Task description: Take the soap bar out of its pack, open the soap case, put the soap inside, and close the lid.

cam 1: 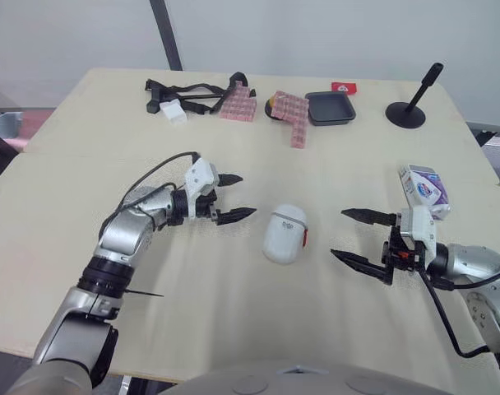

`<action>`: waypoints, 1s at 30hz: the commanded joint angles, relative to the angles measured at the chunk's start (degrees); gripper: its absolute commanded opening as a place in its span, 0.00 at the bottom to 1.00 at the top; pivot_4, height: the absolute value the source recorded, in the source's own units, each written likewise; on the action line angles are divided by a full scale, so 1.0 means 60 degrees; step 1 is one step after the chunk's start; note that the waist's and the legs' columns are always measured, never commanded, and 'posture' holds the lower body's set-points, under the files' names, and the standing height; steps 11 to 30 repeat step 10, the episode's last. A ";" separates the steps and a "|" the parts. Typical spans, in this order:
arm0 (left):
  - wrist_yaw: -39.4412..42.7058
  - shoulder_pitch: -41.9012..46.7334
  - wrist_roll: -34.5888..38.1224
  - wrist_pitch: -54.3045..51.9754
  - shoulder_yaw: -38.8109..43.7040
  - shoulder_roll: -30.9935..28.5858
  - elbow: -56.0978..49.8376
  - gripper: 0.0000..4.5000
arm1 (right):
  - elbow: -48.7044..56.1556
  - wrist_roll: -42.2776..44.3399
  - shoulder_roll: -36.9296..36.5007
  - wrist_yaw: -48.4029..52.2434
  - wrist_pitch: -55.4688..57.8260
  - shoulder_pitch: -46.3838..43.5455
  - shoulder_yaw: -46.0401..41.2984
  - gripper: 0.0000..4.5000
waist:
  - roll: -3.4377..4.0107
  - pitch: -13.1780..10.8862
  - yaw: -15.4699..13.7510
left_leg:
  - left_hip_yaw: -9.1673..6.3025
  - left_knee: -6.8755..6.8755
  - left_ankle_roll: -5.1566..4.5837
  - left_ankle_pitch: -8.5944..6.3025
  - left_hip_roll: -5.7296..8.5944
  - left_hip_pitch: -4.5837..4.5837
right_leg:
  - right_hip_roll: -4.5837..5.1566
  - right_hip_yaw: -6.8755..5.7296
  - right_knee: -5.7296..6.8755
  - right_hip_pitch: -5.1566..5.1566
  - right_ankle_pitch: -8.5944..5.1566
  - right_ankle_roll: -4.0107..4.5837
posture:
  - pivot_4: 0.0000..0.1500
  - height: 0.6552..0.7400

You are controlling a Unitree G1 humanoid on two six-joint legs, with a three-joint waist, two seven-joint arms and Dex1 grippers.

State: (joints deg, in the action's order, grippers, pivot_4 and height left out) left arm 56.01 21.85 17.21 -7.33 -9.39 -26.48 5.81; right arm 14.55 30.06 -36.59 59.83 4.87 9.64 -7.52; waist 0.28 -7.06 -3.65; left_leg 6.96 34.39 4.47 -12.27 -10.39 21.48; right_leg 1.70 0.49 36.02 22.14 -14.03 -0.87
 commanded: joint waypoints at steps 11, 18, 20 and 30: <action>-0.1050 -0.1719 -0.0686 0.0134 0.0348 -0.0352 -0.1289 0.99 | -0.0445 -0.0175 0.0217 -0.0633 -0.0560 0.0276 -0.0919 1.00 | -0.0002 -0.0001 0.0087 | -0.0002 0.0001 -0.0002 0.0002 -0.0006 -0.0017 | -0.0003 0.0003 0.0027 0.0001 -0.0001 0.0001 | 1.00 1.00; -0.1050 -0.1719 -0.0686 0.0134 0.0348 -0.0352 -0.1289 0.99 | -0.0445 -0.0175 0.0217 -0.0633 -0.0560 0.0276 -0.0919 1.00 | -0.0002 -0.0001 0.0087 | -0.0002 0.0001 -0.0002 0.0002 -0.0006 -0.0017 | -0.0003 0.0003 0.0027 0.0001 -0.0001 0.0001 | 1.00 1.00; -0.1050 -0.1719 -0.0686 0.0134 0.0348 -0.0352 -0.1289 0.99 | -0.0445 -0.0175 0.0217 -0.0633 -0.0560 0.0276 -0.0919 1.00 | -0.0002 -0.0001 0.0087 | -0.0002 0.0001 -0.0002 0.0002 -0.0006 -0.0017 | -0.0003 0.0003 0.0027 0.0001 -0.0001 0.0001 | 1.00 1.00; -0.1050 -0.1719 -0.0686 0.0134 0.0348 -0.0352 -0.1289 0.99 | -0.0445 -0.0175 0.0217 -0.0633 -0.0560 0.0276 -0.0919 1.00 | -0.0002 -0.0001 0.0087 | -0.0002 0.0001 -0.0002 0.0002 -0.0006 -0.0017 | -0.0003 0.0003 0.0027 0.0001 -0.0001 0.0001 | 1.00 1.00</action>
